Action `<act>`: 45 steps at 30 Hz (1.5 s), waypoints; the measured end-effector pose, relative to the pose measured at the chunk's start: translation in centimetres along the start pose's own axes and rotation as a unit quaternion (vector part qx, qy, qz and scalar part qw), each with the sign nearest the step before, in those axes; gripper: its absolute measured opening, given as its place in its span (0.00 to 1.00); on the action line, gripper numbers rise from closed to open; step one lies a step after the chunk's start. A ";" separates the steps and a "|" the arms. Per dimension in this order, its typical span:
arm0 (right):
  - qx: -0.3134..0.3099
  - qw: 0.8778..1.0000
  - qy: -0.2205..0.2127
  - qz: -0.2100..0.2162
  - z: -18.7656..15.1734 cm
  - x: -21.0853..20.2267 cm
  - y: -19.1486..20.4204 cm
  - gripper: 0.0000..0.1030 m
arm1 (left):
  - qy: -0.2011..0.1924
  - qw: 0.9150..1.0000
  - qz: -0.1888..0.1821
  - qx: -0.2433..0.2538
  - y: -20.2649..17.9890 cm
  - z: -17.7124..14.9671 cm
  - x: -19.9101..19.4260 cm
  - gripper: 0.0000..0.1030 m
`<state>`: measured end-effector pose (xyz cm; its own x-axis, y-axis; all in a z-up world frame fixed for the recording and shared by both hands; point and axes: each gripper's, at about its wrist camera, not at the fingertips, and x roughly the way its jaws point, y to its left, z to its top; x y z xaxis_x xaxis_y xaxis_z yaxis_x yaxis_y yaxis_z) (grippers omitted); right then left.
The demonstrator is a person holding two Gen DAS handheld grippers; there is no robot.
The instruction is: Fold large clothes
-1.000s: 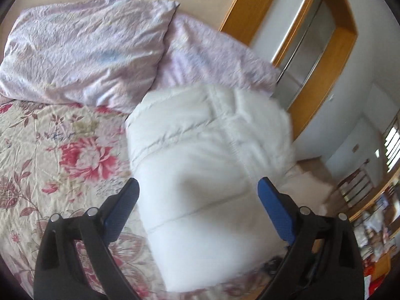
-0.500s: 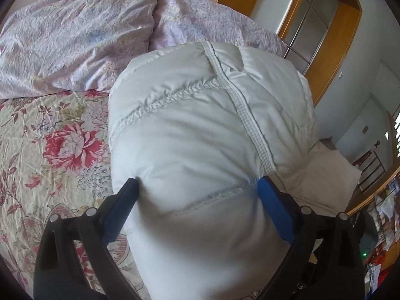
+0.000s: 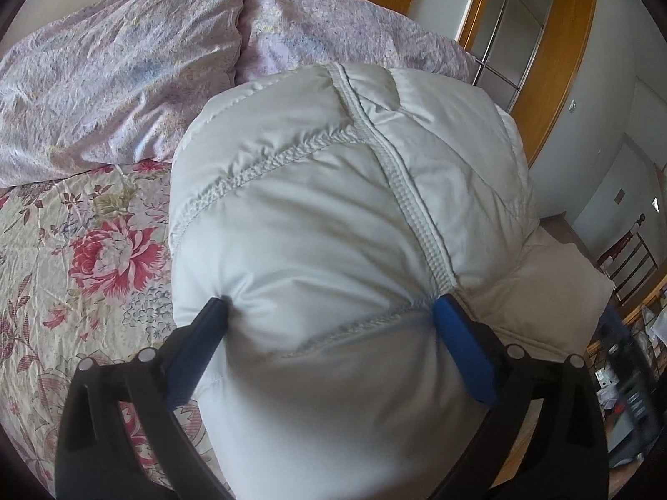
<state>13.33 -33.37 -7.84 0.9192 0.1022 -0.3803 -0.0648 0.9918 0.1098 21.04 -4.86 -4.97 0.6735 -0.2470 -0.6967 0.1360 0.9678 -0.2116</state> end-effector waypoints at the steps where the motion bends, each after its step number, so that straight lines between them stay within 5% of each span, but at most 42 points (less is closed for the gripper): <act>1: -0.009 1.000 -0.005 0.002 0.8 -0.1 0.3 0.56 | 0.000 1.000 0.000 0.000 0.0 0.0 0.0 0.96; 8: -0.067 0.995 -0.029 0.065 6.7 0.4 5.2 0.49 | 0.002 1.000 0.000 0.003 0.0 0.0 0.1 0.96; 17: -0.111 0.988 0.046 0.097 8.6 7.5 10.6 0.25 | 0.005 1.000 0.004 0.006 0.0 0.2 0.3 0.97; 27: -0.059 0.988 0.124 0.072 6.8 14.9 7.4 0.13 | -0.005 1.000 0.005 0.022 -0.7 0.5 1.2 0.98; 38: -0.017 0.984 0.163 0.075 4.6 19.4 4.5 0.12 | -0.035 0.999 -0.035 0.003 0.4 2.9 -0.7 0.92; 45: -0.023 0.983 0.166 0.073 3.7 20.1 4.6 0.12 | -0.047 0.998 0.032 0.005 2.4 5.4 0.4 0.91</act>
<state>32.96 -27.08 -11.55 0.7216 0.2562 -0.6432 -0.2117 0.9662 0.1473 25.54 -2.43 -2.07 0.7465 -0.1795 -0.6407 0.0974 0.9820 -0.1616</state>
